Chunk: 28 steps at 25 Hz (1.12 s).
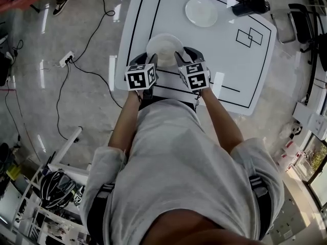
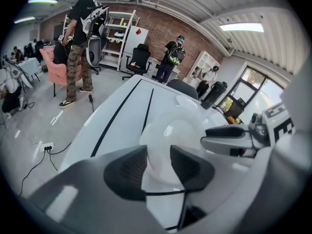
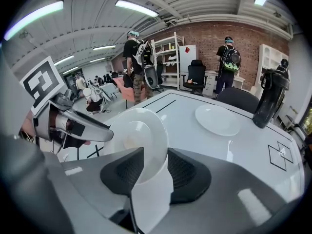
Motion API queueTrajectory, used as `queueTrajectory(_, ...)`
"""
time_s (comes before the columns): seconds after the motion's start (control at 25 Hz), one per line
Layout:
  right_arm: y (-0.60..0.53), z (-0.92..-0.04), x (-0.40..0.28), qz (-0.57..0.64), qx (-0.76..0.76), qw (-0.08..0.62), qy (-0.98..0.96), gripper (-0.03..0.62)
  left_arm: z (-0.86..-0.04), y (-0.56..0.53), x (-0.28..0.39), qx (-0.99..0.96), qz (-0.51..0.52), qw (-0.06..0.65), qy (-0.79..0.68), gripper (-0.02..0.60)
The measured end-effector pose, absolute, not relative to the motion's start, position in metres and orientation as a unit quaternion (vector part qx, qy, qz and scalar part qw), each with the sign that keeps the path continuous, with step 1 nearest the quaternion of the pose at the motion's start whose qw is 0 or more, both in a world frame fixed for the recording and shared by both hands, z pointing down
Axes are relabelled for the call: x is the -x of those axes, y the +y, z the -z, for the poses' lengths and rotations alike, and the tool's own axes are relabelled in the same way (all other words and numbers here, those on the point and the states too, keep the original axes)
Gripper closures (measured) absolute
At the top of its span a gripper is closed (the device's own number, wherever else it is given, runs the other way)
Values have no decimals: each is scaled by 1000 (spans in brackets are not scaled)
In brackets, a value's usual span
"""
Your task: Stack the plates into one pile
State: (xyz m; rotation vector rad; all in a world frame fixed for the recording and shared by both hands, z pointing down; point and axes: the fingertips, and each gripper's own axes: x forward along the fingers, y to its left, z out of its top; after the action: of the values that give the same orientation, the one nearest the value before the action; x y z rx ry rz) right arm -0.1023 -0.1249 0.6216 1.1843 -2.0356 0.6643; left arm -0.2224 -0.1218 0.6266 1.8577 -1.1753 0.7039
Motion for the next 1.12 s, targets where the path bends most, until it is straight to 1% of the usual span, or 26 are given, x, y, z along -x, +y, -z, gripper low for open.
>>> queueTrajectory(0.96,-133,-651,105,-266,-457,354,-772,437,-650,-125,224,-732,-321,396,-452,437)
queueTrajectory(1.12,-136,-654,104,-270,-456,353,-771,437,-652,-128,222,-732,-326,394,-450,428)
